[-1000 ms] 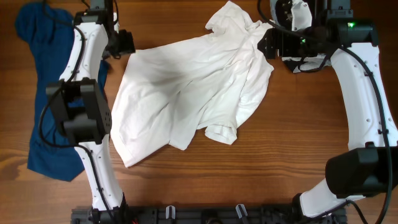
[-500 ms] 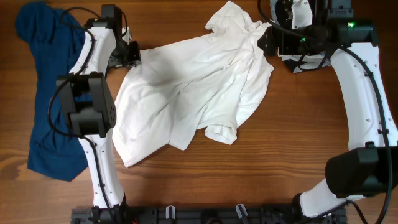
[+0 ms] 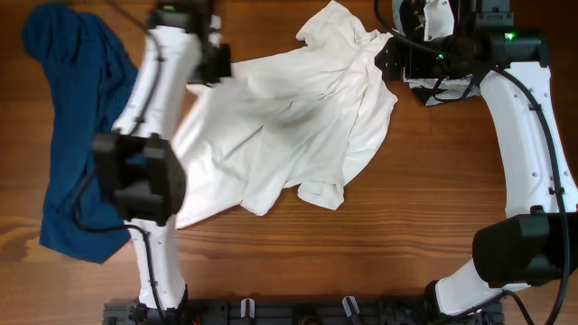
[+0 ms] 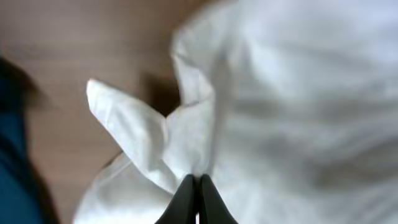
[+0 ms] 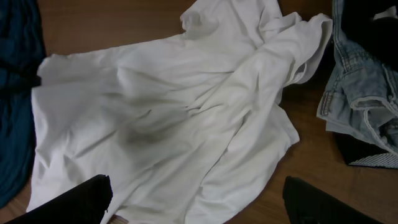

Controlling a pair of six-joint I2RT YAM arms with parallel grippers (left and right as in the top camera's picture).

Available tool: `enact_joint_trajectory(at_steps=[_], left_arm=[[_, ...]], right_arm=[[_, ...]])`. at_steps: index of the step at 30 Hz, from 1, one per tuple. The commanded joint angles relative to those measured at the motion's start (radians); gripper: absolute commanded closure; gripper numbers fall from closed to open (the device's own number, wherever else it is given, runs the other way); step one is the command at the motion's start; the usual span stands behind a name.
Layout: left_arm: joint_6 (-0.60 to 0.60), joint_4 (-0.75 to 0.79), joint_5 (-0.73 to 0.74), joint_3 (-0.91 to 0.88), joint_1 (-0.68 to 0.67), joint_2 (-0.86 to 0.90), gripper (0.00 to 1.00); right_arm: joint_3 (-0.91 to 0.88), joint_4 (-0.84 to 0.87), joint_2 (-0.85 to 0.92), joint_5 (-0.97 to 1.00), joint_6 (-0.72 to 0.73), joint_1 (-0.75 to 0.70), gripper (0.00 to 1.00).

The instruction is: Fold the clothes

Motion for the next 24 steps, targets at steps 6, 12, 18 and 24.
enact_joint_trajectory(at_steps=[6, 12, 18, 24], left_arm=[[-0.071, -0.160, -0.093, 0.001, -0.244, 0.075, 0.28], [-0.104, -0.073, -0.044, -0.003, -0.046, 0.063, 0.20], [0.090, 0.072, 0.125, -0.076, 0.055, 0.072, 0.18], [0.185, 0.121, 0.141, -0.145, 0.064, 0.076, 0.30]], right_arm=[[-0.008, 0.002, 0.017, 0.033, 0.004, 0.006, 0.06], [-0.008, 0.002, 0.017, 0.033, 0.005, 0.006, 0.06], [-0.008, 0.005, 0.017, 0.033, 0.005, 0.006, 0.06], [-0.008, 0.005, 0.017, 0.033, 0.006, 0.006, 0.06]])
